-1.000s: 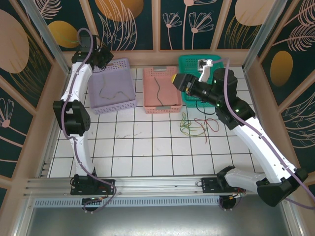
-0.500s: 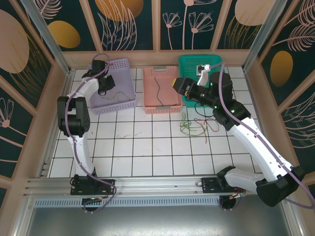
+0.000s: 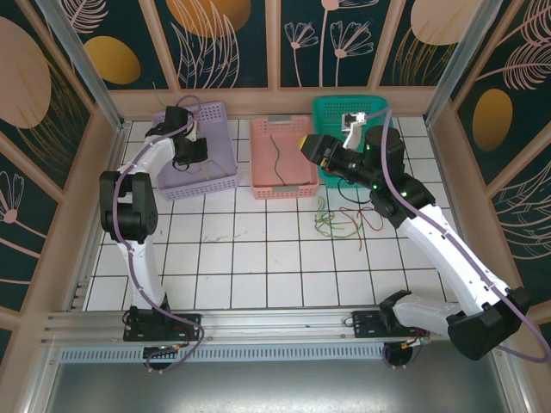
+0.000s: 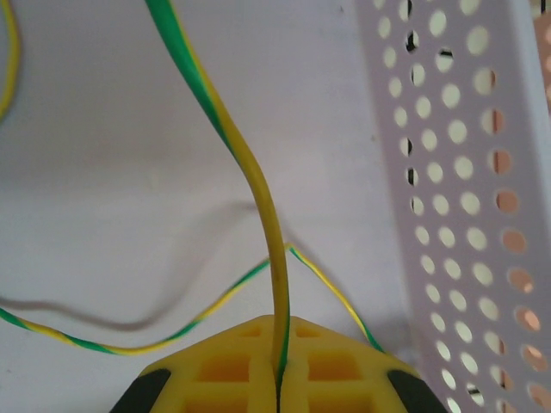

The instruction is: Untangle the cables

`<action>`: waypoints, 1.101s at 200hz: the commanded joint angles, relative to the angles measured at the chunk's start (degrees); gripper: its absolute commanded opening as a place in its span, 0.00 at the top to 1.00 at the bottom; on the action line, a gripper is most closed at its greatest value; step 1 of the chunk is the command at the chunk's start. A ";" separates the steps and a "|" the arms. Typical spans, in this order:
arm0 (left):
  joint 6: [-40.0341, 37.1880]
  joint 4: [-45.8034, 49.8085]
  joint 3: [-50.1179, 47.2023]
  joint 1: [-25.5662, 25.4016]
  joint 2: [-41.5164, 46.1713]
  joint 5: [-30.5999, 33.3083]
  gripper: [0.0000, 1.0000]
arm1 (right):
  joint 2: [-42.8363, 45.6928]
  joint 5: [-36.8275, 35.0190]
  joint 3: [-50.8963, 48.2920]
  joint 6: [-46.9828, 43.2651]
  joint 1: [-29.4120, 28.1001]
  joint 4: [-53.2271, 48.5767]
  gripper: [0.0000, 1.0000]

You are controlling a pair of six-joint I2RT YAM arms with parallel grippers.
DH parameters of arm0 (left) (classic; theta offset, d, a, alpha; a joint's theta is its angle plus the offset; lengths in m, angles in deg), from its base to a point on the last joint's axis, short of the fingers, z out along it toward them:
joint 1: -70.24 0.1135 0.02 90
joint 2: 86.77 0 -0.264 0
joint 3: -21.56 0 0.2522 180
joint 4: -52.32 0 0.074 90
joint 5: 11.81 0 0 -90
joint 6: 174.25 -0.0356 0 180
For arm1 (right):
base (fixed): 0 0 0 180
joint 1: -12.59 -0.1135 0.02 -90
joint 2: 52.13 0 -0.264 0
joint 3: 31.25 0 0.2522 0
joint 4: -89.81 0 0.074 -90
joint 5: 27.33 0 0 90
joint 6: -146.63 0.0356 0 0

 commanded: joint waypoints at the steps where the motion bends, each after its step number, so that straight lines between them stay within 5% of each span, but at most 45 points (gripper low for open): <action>1: -1.79 2.13 -1.33 -0.01 1.98 -3.42 1.00 | 0.26 0.48 -0.92 0.33 -0.33 2.21 0.47; 56: -0.70 4.35 -1.95 -0.01 2.16 -14.12 1.00 | 0.66 0.76 -1.62 0.15 -0.39 2.25 0.48; 145: 3.20 5.17 -0.70 0.12 -2.21 -21.64 1.00 | 1.40 1.37 -2.13 -0.35 -0.39 1.50 0.48; 185: 7.42 3.85 1.30 0.34 -4.07 -26.21 0.85 | 1.88 1.37 -2.59 -0.43 -0.39 1.18 0.48; 202: 8.56 3.61 2.04 0.48 -4.16 -25.92 0.62 | 2.03 1.39 -2.68 -0.45 -0.39 1.16 0.48; 220: 8.75 4.78 3.84 0.52 -4.27 -24.60 0.50 | 1.97 1.46 -2.68 -0.45 -0.39 1.24 0.48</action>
